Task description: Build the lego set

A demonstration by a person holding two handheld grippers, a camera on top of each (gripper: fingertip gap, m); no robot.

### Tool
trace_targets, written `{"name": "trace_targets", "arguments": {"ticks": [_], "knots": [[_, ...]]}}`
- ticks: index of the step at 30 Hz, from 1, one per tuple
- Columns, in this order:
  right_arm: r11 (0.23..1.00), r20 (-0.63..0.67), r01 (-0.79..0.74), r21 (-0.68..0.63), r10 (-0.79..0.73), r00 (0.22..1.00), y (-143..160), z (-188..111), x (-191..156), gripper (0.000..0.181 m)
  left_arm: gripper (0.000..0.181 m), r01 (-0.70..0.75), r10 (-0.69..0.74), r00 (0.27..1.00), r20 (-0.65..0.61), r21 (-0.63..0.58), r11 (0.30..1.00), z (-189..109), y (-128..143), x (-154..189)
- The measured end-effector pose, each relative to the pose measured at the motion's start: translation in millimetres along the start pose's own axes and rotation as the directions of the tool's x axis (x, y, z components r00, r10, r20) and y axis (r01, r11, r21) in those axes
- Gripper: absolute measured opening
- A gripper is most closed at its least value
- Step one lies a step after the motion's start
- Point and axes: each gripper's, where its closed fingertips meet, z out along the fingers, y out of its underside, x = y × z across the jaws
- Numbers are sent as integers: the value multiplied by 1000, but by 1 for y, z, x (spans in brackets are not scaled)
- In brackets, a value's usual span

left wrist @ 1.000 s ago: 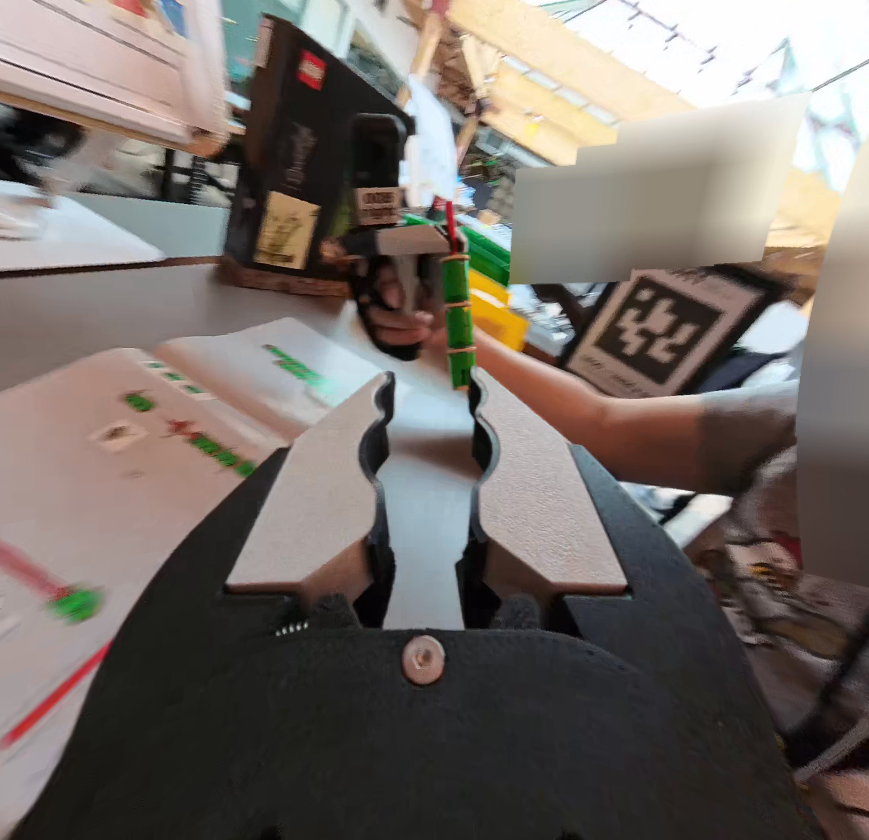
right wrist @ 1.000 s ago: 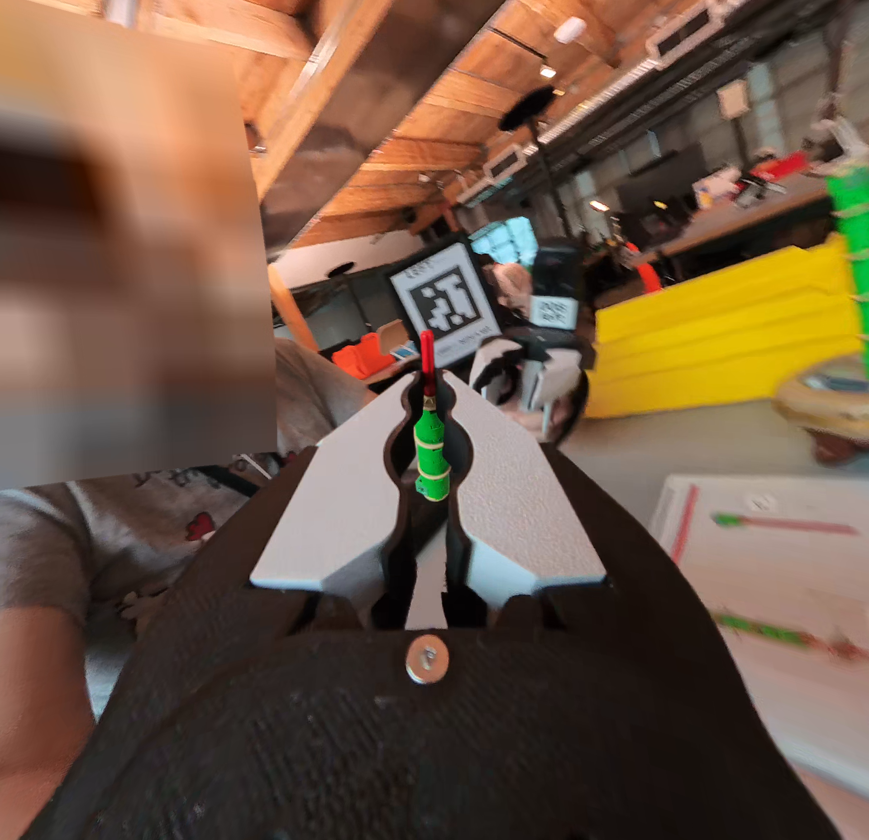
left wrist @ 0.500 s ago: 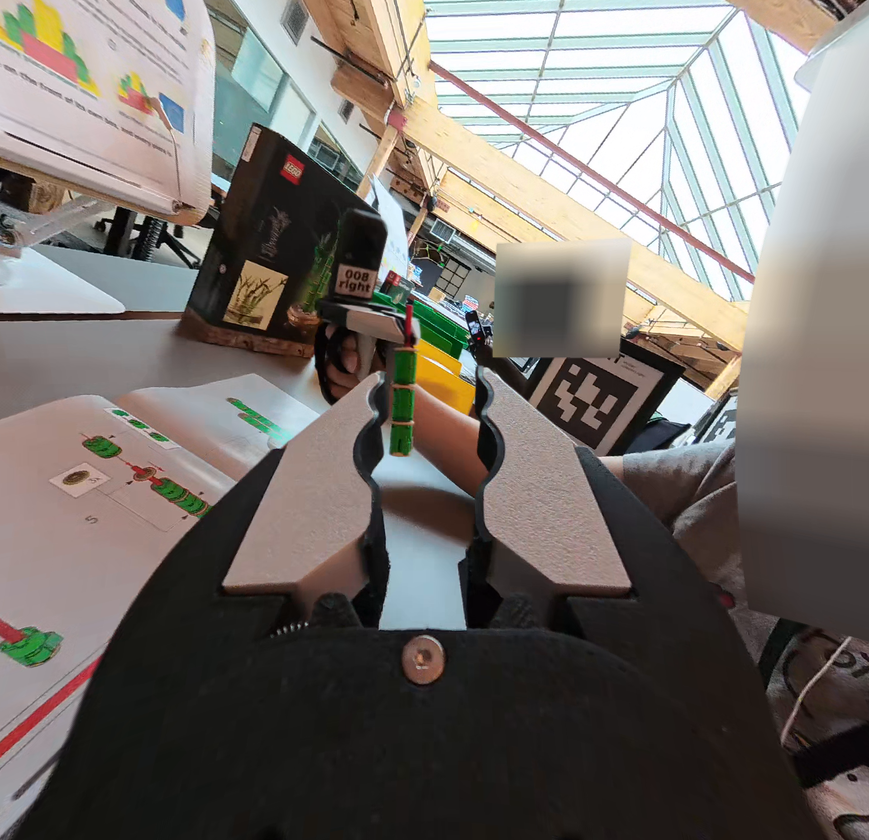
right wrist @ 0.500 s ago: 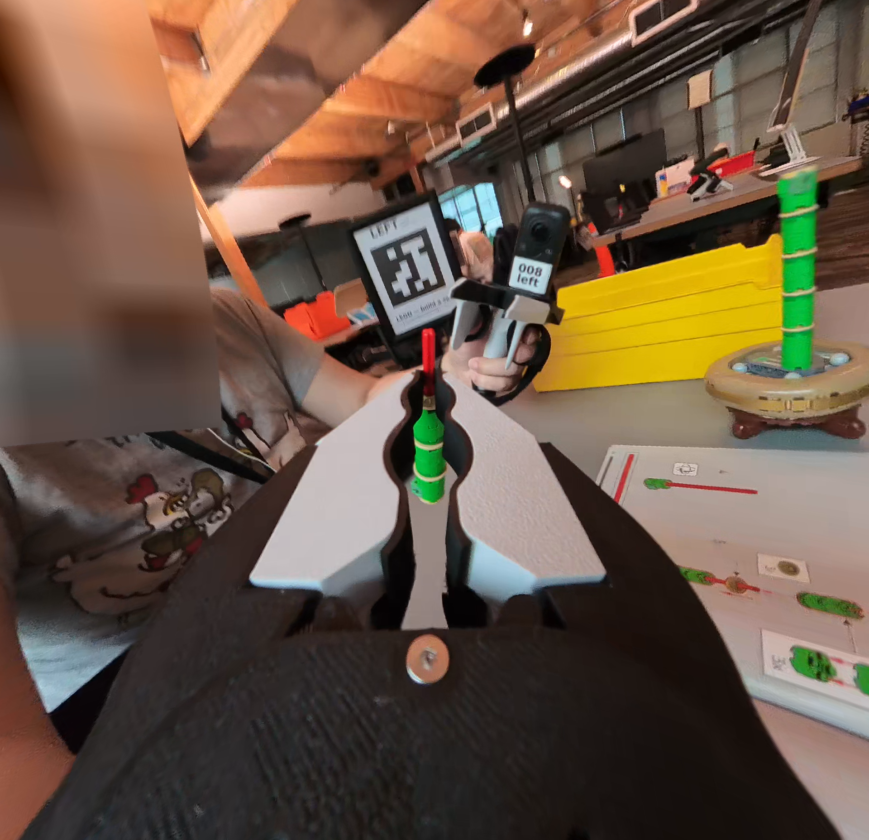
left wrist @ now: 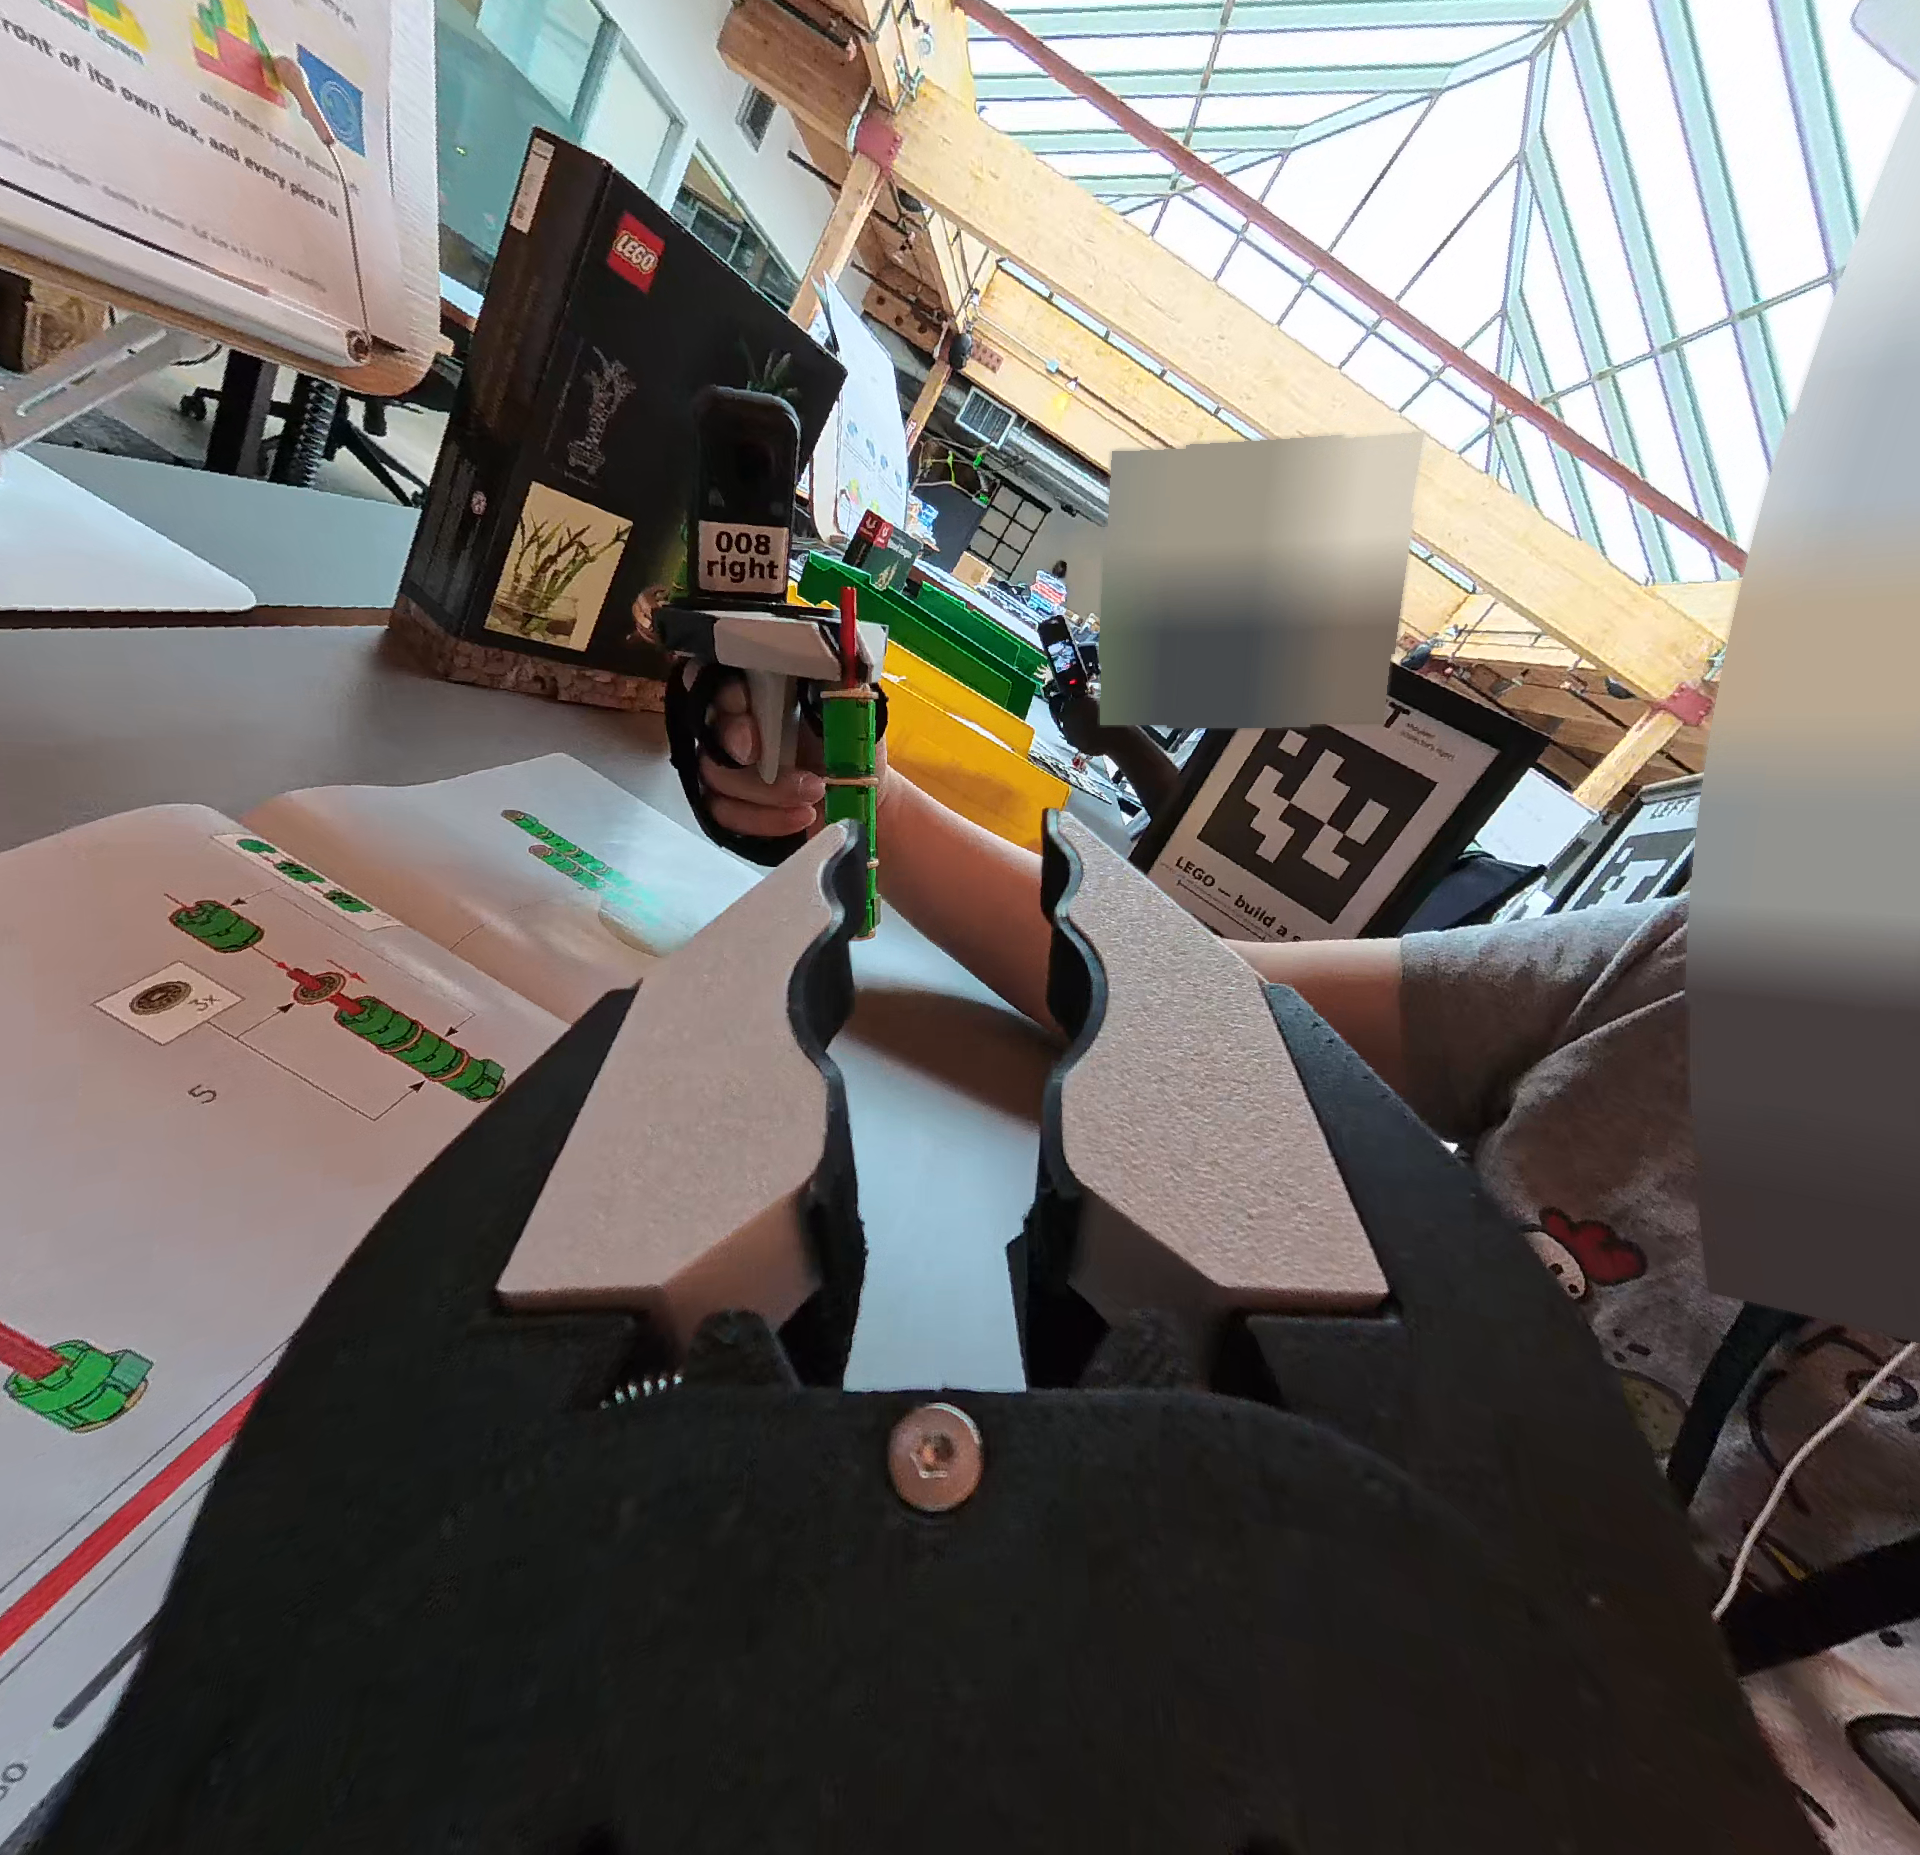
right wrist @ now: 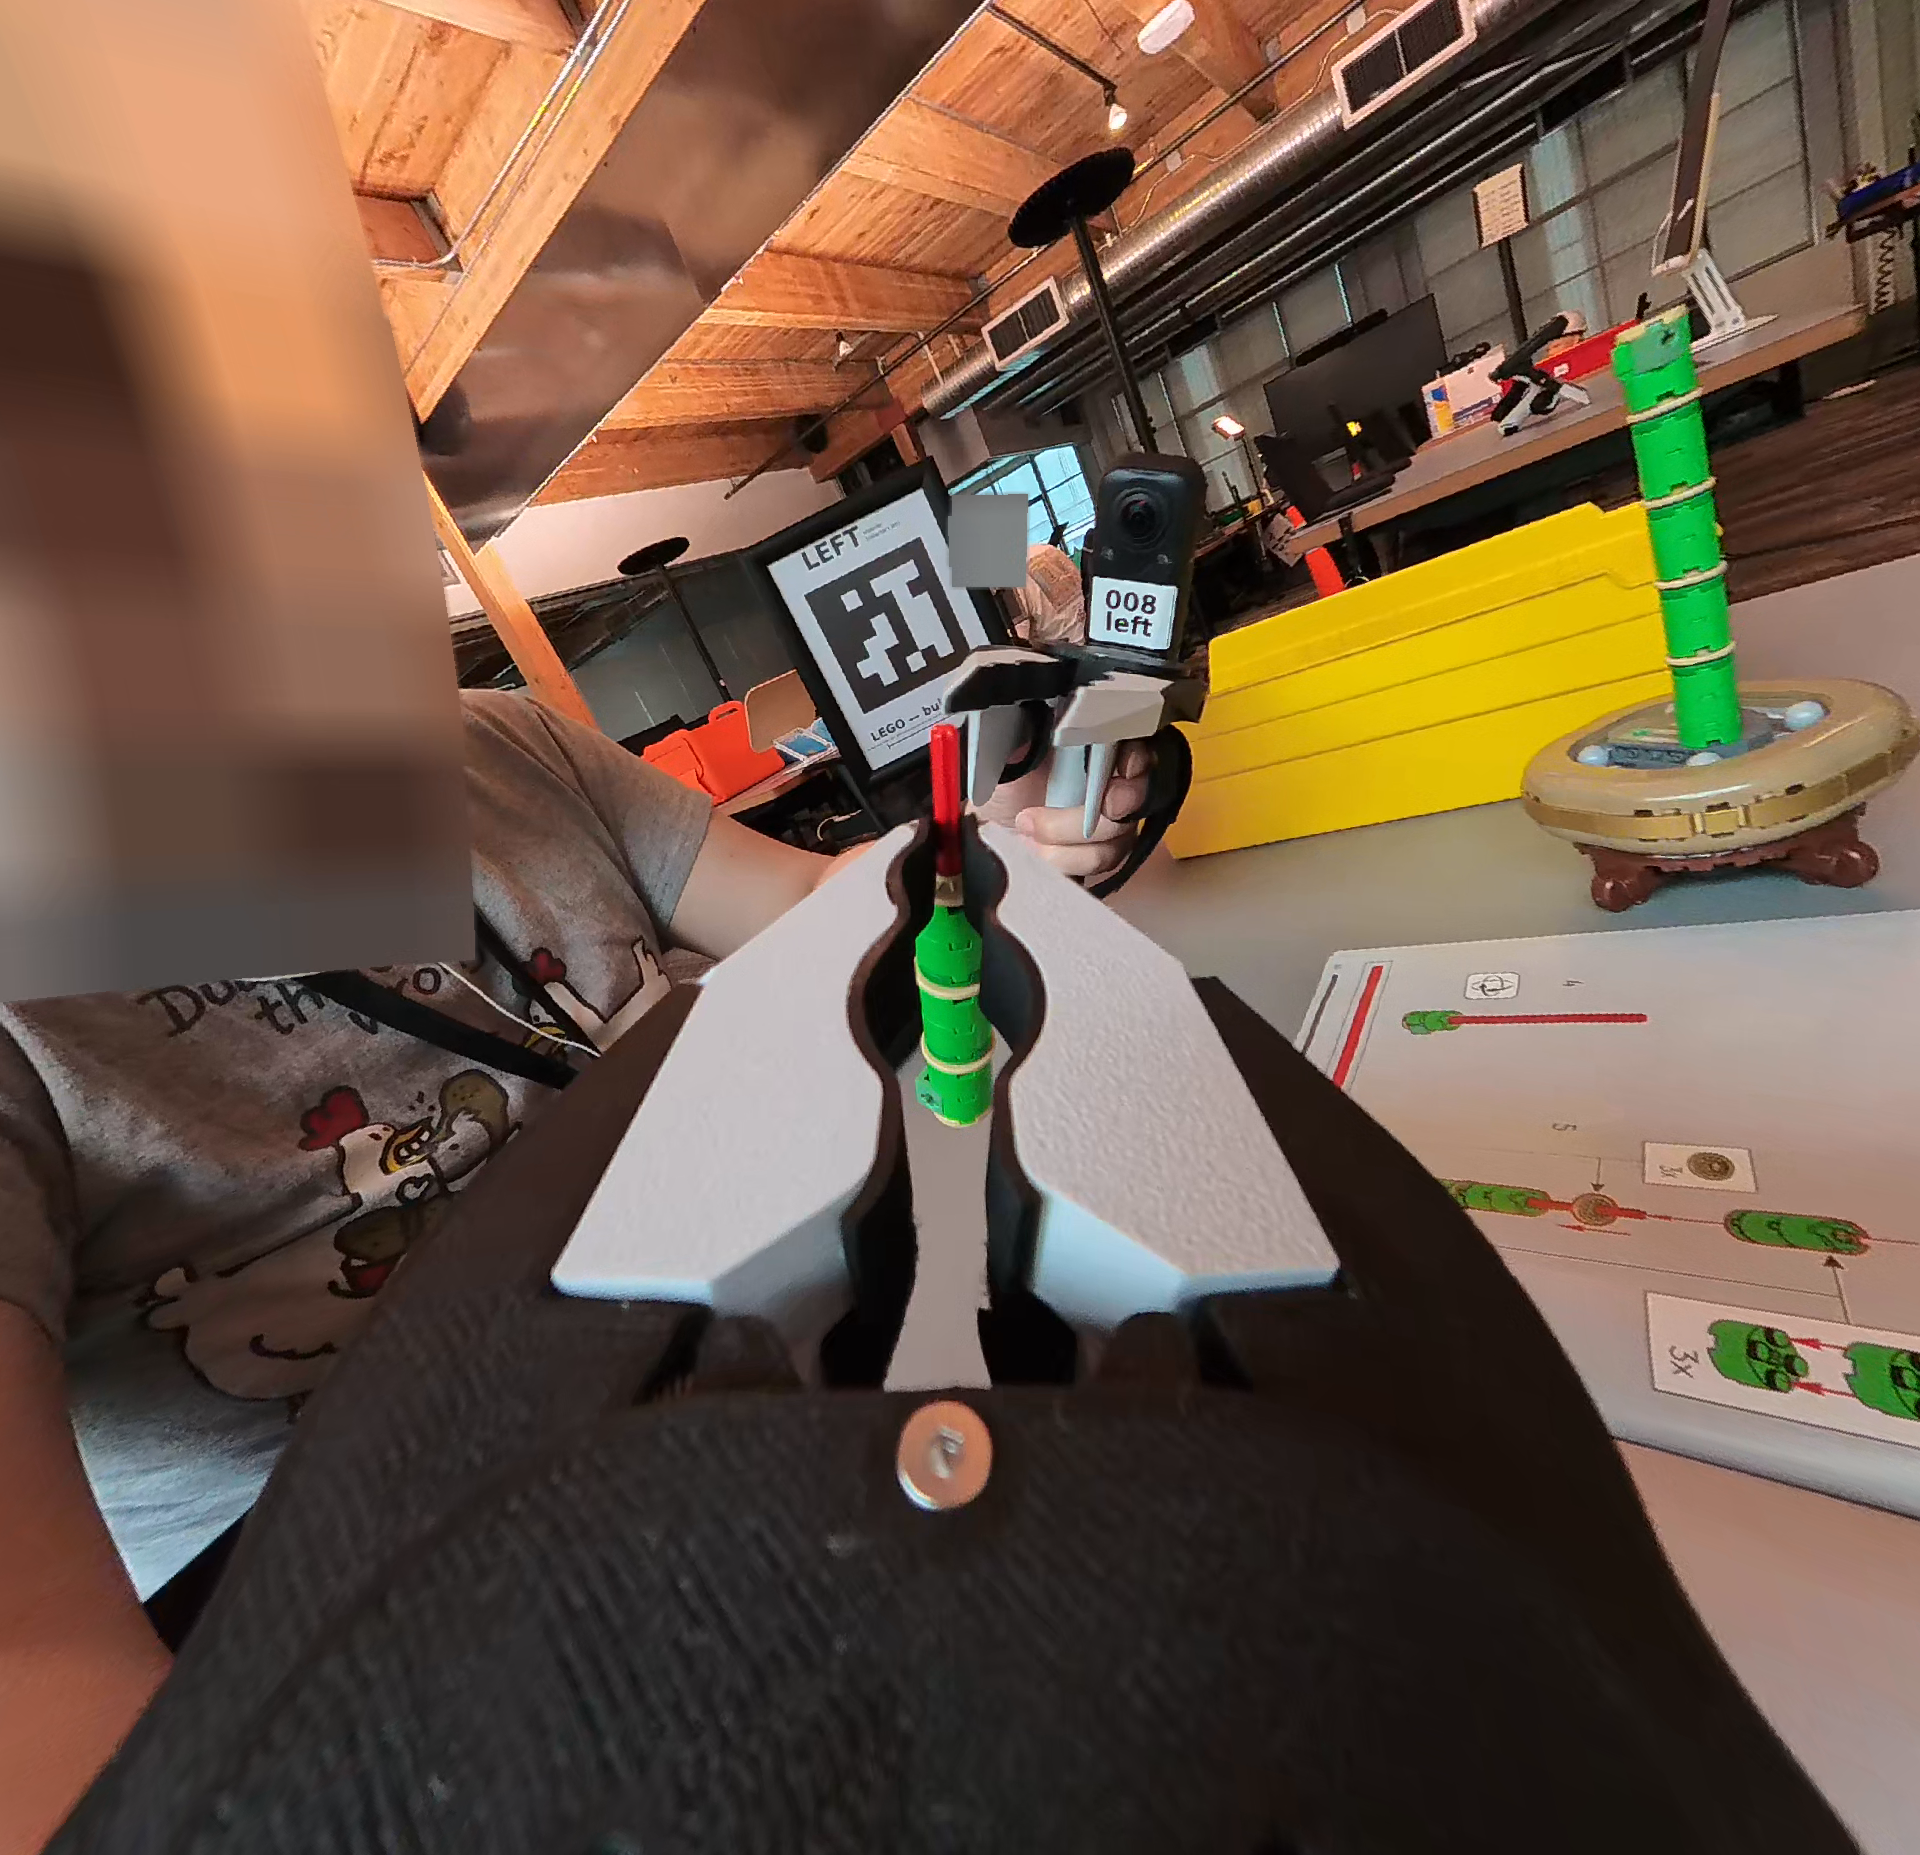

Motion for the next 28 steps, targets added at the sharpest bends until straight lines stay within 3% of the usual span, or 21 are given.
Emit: {"name": "trace_targets", "arguments": {"ticks": [10, 28], "knots": [[1000, 13, 3, -28, -2, 1000, 3, 6, -3, 2, 31, -22, 22, 1000, 5, 11, 1000, -2, -4, 2], [999, 25, 22, -38, -22, 999, 1, 8, -7, 2, 30, -81, 84, 996, 41, -85, 993, 5, 13, -2]]}}
